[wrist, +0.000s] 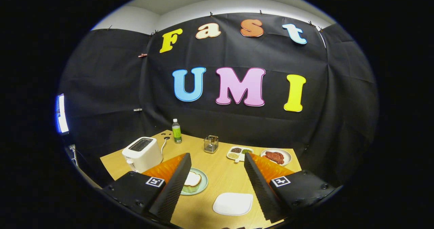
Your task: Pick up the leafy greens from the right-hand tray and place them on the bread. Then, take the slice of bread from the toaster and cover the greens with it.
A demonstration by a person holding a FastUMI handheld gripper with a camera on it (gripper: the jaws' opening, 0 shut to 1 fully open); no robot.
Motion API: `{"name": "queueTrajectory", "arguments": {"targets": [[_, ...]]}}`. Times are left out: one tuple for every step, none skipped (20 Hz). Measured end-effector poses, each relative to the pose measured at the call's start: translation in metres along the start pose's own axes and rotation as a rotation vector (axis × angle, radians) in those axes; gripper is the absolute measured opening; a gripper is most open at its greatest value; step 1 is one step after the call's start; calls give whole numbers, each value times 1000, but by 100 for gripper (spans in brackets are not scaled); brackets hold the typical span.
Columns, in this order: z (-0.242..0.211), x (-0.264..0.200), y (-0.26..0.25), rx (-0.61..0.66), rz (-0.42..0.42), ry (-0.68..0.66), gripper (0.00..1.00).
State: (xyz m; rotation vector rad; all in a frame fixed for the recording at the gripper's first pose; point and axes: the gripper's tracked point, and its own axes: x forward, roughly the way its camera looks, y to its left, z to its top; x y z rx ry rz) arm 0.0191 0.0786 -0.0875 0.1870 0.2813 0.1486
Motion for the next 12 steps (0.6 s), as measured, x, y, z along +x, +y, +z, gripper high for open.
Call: {"name": "queueTrajectory", "arguments": {"targets": [[-3,-1,-7,8,-8,2,98],[-6,0,-16,11,-20,2,98],[-10,0,-25,13,-34,6,98],[-14,0,-33,18,-45,11,98],[-17,-1,-39,22,-55,11,98],[-20,-1,-44,18,-67,13,98],[-22,-1,-49,11,-76,13,98],[-23,-3,-52,5,-81,14,98],[-24,-3,-51,1,-79,16,98],[-24,-4,-51,0,-77,17,98],[-24,-4,-51,-2,-74,21,98],[-23,-4,-50,1,-70,25,98]]}}
